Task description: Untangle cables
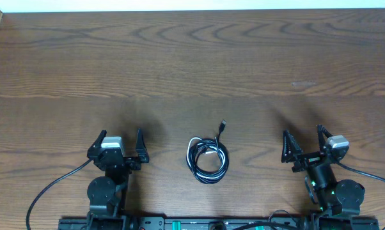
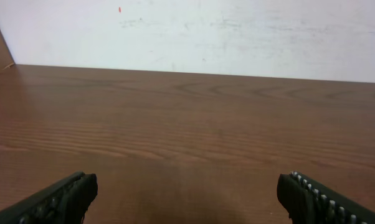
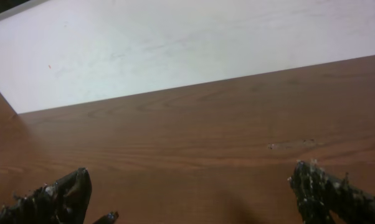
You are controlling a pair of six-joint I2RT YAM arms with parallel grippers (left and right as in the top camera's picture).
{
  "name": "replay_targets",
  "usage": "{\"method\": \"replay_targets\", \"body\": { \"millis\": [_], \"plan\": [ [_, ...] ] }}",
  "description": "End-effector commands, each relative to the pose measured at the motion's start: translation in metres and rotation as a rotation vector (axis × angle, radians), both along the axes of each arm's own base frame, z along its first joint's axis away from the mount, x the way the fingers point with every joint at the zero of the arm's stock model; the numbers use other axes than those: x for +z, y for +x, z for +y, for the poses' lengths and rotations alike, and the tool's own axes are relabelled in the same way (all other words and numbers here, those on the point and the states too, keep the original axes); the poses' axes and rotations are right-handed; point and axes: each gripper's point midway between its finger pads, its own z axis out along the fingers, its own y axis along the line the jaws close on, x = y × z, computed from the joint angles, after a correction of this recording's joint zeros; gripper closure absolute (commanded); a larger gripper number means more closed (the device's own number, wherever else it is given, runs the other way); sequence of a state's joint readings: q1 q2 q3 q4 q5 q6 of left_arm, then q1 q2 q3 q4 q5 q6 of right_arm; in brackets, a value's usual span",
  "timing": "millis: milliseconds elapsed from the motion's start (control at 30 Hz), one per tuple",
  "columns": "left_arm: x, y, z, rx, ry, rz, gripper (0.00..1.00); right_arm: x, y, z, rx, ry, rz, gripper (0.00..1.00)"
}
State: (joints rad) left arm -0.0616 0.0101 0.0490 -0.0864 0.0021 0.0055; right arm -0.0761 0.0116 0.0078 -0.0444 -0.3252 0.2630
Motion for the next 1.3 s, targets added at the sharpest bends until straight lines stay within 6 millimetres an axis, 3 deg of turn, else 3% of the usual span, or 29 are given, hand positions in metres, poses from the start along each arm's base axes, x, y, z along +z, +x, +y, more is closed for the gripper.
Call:
{"method": "replay_targets", "body": {
  "millis": [0, 733, 1067, 1267],
  "plan": [
    [-0.017, 0.000, -0.001, -0.007, 0.018, 0.039, 0.02, -0.001, 0.000, 0.001, 0.004, 0.009, 0.004, 0.01],
    [-0.017, 0.000, -0.001, -0.007, 0.018, 0.039, 0.02, -0.001, 0.000, 0.001, 0.004, 0.009, 0.004, 0.01],
    [-0.017, 0.000, -0.001, -0.007, 0.018, 0.037, 0.02, -0.001, 0.003, -0.017, -0.104, 0.023, 0.008, 0.01],
    [-0.015, 0.000, -0.002, -0.015, 0.014, 0.033, 0.02, -0.003, 0.003, -0.015, -0.091, 0.033, 0.016, 0.01]
  ]
}}
